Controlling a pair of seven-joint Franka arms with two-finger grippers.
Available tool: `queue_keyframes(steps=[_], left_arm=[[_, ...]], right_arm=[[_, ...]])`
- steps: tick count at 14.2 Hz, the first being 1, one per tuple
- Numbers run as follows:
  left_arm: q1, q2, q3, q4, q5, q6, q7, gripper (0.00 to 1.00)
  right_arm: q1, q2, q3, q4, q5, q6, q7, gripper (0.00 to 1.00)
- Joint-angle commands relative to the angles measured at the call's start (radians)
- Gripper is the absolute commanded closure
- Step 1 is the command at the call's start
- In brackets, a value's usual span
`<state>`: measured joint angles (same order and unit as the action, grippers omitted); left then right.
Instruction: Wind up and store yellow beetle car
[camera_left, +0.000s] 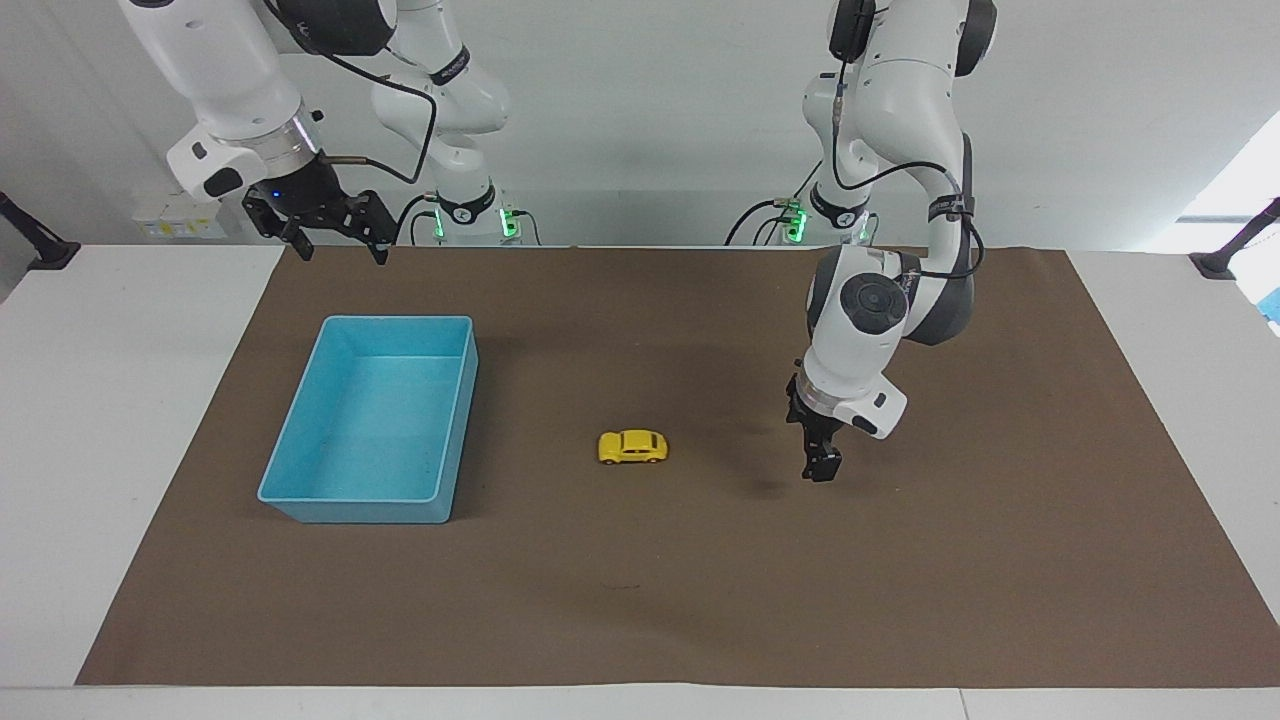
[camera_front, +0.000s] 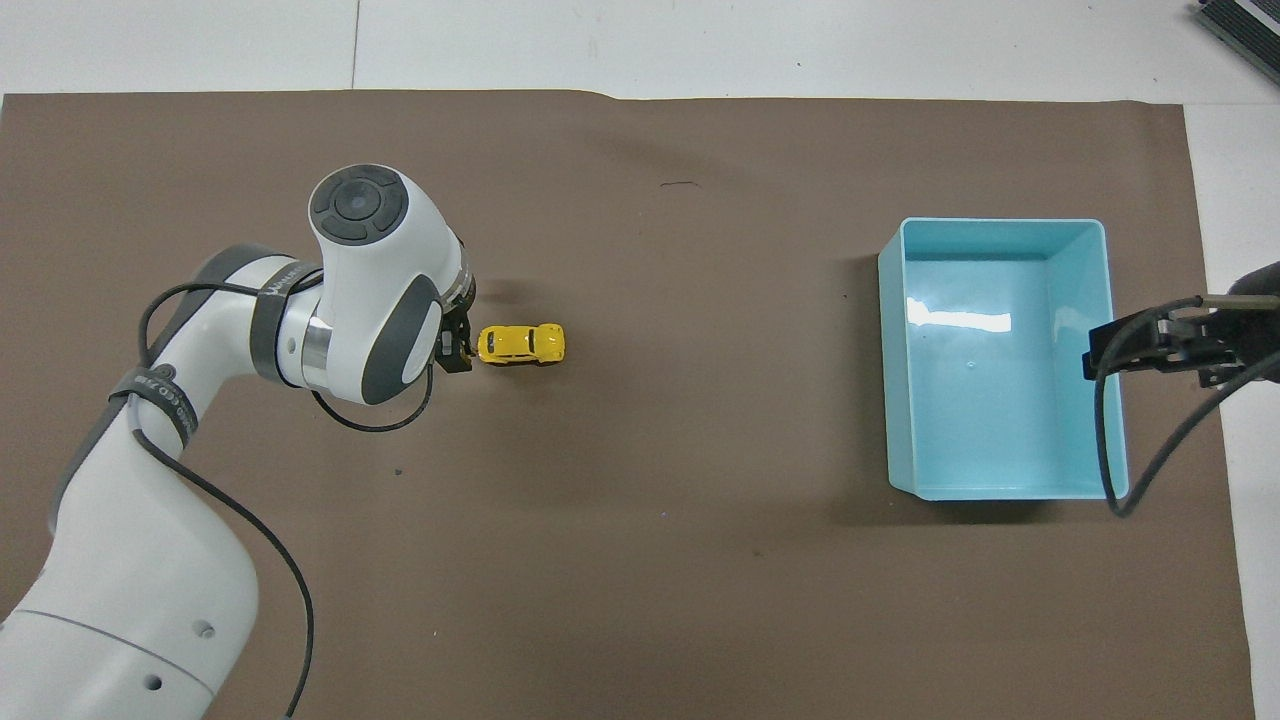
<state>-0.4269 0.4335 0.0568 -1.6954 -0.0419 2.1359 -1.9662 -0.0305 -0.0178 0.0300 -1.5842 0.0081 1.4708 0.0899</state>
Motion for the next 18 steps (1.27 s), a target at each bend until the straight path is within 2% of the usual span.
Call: queue_keyframes(steps=[1,13,18], left_arm=[[0.004,-0.018,-0.002,-0.015,0.016,-0.001,0.001,0.0],[0.004,-0.018,-0.002,-0.014,0.016,-0.001,0.003,0.0],[0.02,-0.062,-0.002,-0.012,0.017,-0.017,0.01,0.0]], right_arm=[[-0.005,-0.011,0.001,-0.01,0.006,0.0,-0.021,0.0],[-0.005,-0.011,0.001,-0.01,0.006,0.0,-0.021,0.0],[-0.005,-0.01,0.001,-0.01,0.006,0.0,-0.022,0.0]])
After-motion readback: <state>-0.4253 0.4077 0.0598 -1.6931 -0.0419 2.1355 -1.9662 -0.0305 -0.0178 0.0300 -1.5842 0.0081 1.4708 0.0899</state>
